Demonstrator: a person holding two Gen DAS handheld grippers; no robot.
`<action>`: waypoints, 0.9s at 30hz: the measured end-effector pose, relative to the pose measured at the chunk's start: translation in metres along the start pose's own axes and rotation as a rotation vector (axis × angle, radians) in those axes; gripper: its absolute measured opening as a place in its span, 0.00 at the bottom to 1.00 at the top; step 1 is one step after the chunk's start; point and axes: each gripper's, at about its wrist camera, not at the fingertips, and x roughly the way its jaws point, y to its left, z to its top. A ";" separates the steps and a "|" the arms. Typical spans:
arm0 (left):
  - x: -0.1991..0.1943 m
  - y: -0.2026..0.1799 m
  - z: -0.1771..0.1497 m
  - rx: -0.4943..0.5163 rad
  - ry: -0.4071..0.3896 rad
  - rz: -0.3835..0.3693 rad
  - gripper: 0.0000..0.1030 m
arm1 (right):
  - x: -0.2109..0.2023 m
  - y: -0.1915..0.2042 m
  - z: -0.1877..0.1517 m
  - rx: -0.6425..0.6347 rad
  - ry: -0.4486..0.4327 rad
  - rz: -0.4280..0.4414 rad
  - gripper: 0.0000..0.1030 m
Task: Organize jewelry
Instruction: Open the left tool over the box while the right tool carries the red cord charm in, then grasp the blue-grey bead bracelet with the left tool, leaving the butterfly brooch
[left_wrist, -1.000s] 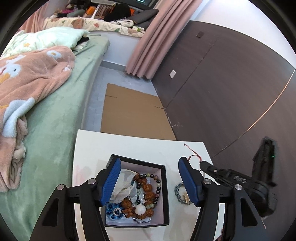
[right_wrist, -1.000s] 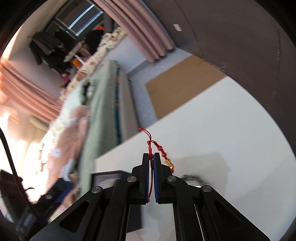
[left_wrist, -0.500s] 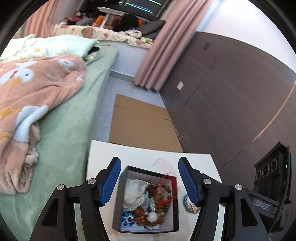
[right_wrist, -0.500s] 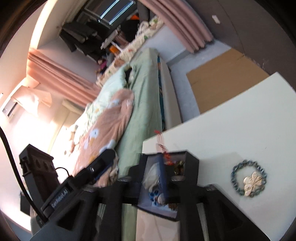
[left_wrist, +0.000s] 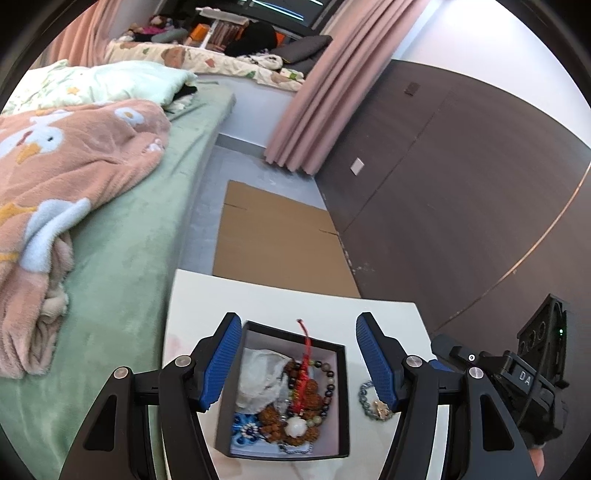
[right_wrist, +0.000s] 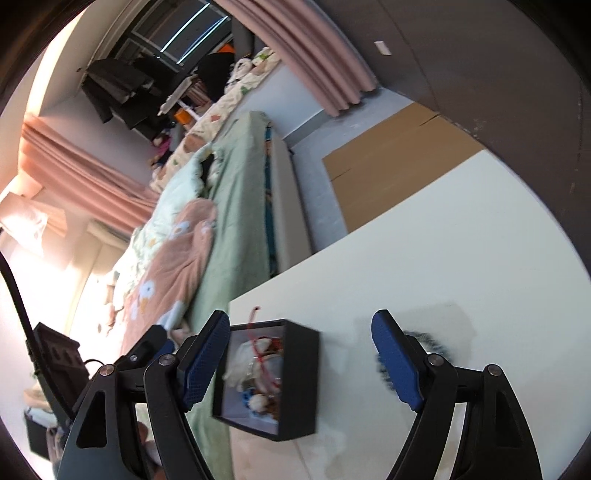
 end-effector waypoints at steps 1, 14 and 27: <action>0.000 -0.002 -0.001 0.006 0.003 -0.002 0.64 | -0.003 -0.004 0.001 -0.001 -0.001 -0.011 0.77; 0.023 -0.060 -0.030 0.168 0.075 -0.052 0.64 | -0.031 -0.039 0.001 -0.004 0.020 -0.119 0.77; 0.061 -0.107 -0.064 0.317 0.180 -0.046 0.58 | -0.053 -0.085 0.007 0.097 0.049 -0.207 0.77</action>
